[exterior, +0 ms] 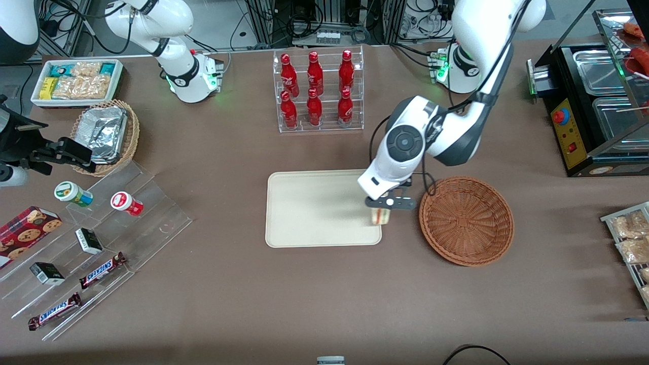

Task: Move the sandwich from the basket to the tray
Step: 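Lift the sandwich and carry it with the left gripper over the tray, then lower the sandwich onto the tray and open the left gripper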

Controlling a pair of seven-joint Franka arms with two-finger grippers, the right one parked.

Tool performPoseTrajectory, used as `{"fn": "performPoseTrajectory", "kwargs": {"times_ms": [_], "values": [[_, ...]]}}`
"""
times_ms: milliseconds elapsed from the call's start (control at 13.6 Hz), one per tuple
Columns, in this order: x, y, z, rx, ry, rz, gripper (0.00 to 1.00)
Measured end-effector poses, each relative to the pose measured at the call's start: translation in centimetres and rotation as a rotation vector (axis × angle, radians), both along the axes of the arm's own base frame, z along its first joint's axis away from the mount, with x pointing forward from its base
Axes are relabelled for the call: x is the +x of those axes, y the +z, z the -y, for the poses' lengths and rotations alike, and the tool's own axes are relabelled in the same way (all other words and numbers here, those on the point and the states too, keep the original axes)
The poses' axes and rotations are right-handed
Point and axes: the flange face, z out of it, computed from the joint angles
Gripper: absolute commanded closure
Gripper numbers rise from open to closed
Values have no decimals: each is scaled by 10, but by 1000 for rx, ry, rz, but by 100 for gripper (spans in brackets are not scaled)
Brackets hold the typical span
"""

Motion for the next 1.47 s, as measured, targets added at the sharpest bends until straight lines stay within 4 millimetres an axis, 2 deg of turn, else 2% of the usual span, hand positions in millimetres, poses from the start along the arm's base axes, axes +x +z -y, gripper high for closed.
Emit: {"fn": "performPoseTrajectory", "kwargs": {"times_ms": [294, 515, 956, 1324, 1397, 1471], "values": [[-16, -24, 38, -25, -52, -3, 100], [-21, -39, 56, -23, -70, -12, 100], [-12, -61, 63, -17, -40, -26, 100], [-7, -65, 66, -19, -23, -24, 100], [-7, -65, 66, -18, -22, -24, 93], [-7, -65, 66, -18, -19, -24, 65]]}}
